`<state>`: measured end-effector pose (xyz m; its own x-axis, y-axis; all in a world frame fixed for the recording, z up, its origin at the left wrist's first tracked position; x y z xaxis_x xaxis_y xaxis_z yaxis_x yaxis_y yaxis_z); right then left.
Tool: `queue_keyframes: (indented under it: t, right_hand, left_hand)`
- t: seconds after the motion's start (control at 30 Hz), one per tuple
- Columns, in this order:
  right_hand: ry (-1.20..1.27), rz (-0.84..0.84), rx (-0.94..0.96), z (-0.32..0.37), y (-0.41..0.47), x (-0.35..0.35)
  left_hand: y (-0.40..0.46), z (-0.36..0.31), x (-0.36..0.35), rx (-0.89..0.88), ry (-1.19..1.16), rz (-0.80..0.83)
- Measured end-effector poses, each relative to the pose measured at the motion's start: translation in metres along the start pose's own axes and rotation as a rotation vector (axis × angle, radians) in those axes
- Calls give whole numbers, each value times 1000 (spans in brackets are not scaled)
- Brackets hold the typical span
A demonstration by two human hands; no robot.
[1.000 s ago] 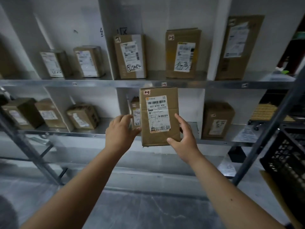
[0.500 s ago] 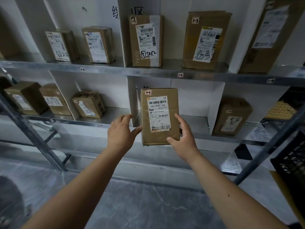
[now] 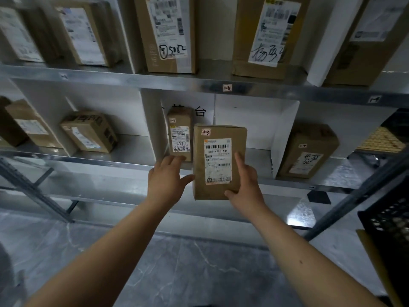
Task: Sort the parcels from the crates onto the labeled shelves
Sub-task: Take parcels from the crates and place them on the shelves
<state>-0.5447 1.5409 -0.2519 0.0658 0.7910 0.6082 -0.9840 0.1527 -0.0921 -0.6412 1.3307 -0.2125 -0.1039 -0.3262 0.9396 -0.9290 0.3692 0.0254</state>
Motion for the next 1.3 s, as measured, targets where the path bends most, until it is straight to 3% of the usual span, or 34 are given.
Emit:
queue_keyframes:
  t: [0.33,0.83,1.03,1.3]
  right_hand:
    - [-217,-101,-54,-53,26,30]
    - [-215,-263,-63,-83,79,26]
    - [-351,-233,-58,-95,115,29]
    - [-338,-224,9,-139,149,32]
  left_hand:
    - [63,-31,-67,-35,-44,177]
    - [157,-35,-104,-185,-109,319]
    - [186,-40,-110,-168,-137,333]
    - [220,-41,-139,-120,-196,325]
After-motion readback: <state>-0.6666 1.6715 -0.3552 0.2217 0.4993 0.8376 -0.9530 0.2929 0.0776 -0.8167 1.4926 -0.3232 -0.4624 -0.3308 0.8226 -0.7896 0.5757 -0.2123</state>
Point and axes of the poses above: each hand's wrist, its own y-axis towards the middle knuckle, its own x-axis out of the back of the hand, z = x × y, the point moved 9 cm from there along y, towards the middle knuckle, and after that the axes turned 12 degrees about z, right-handed, at the moved point
